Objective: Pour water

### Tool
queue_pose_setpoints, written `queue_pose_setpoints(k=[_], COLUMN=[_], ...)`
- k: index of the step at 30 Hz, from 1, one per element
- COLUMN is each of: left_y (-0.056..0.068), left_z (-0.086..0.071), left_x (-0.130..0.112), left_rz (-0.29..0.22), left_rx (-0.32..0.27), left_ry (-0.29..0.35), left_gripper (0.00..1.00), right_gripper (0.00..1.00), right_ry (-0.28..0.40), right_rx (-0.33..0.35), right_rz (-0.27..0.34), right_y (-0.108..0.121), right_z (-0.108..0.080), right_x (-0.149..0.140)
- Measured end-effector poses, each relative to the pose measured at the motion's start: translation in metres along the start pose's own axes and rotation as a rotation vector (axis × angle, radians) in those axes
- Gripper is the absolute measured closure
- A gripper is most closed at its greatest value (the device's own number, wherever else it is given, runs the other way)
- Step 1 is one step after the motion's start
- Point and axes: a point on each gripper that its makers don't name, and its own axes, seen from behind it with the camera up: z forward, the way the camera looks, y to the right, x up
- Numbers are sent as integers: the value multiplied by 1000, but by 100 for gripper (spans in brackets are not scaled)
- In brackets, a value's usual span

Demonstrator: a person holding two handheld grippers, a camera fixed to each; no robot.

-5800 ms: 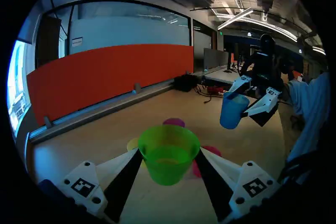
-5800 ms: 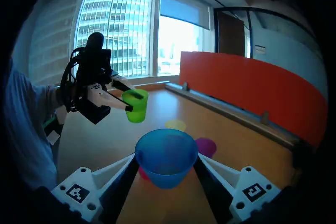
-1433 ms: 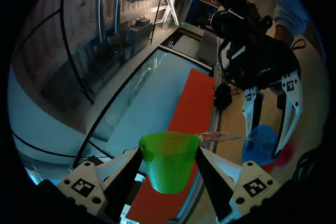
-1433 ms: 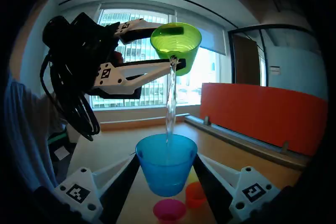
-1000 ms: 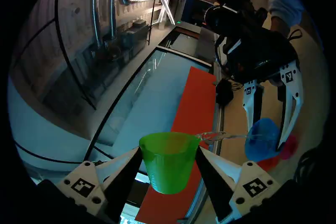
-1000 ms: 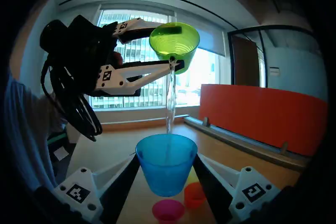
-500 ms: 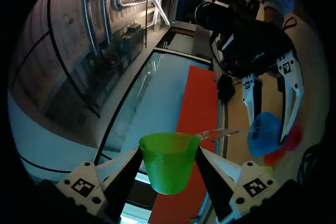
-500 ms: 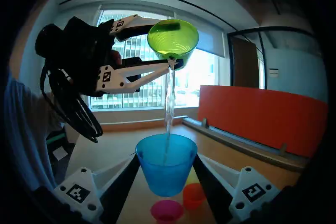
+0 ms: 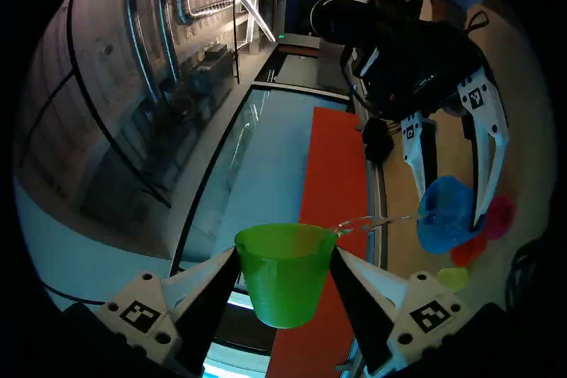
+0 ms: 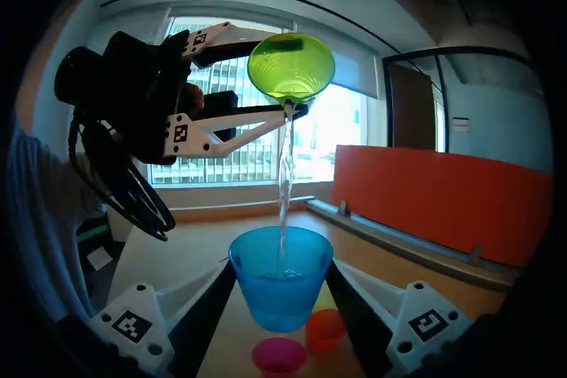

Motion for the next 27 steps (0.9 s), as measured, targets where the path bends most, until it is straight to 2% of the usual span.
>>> queue_pose_setpoints(k=[27], left_y=[3], left_z=[-2], left_x=[10], left_rz=[191], left_rx=[5], left_ry=[5], left_gripper=[14], right_gripper=[11], right_ry=[13], right_rx=[-11], right_rz=[-1], right_y=[3], right_z=[0], right_x=[2])
